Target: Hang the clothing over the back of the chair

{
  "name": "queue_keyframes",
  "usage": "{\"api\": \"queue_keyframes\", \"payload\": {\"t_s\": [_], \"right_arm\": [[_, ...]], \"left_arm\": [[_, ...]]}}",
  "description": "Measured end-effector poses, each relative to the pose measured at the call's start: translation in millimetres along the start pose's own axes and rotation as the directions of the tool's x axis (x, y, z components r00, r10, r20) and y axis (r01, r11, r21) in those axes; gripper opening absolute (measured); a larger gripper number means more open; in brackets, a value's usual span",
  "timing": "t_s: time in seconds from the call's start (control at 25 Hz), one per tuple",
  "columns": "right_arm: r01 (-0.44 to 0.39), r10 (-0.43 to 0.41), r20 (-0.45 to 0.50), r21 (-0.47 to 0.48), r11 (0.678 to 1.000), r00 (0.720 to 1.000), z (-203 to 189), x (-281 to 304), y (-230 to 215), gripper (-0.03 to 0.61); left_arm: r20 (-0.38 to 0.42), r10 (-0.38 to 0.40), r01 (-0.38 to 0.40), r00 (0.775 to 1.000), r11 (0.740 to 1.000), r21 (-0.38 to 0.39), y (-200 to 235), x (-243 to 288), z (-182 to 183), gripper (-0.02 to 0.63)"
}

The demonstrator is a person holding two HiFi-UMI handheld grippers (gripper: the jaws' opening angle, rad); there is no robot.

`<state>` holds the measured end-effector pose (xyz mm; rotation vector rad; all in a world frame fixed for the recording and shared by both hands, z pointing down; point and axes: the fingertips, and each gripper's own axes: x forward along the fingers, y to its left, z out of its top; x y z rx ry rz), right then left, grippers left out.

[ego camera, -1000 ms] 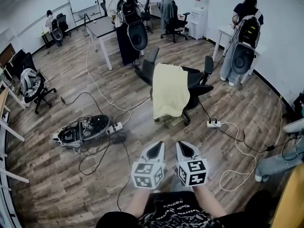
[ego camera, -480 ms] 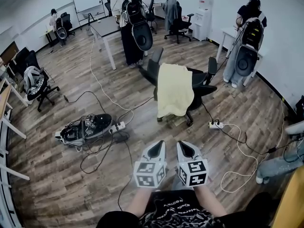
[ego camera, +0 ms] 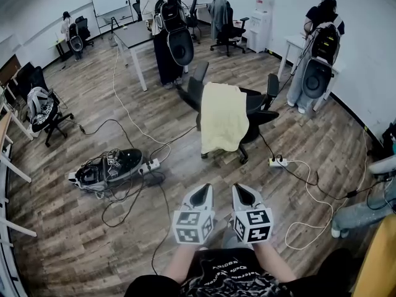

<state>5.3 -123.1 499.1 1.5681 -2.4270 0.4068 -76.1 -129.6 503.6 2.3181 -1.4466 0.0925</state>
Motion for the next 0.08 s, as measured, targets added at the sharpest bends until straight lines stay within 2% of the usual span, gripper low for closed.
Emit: {"api": "queue_keyframes", "payload": {"t_s": [0.08], "right_arm": [[0.006, -0.006, -0.007, 0.000, 1.000, 1.000, -2.5, 0.5, -3.3, 0.005]], "left_arm": [[-0.005, 0.000, 0.000, 1.000, 1.000, -0.001, 0.9, 1.0, -1.8, 0.011]]}}
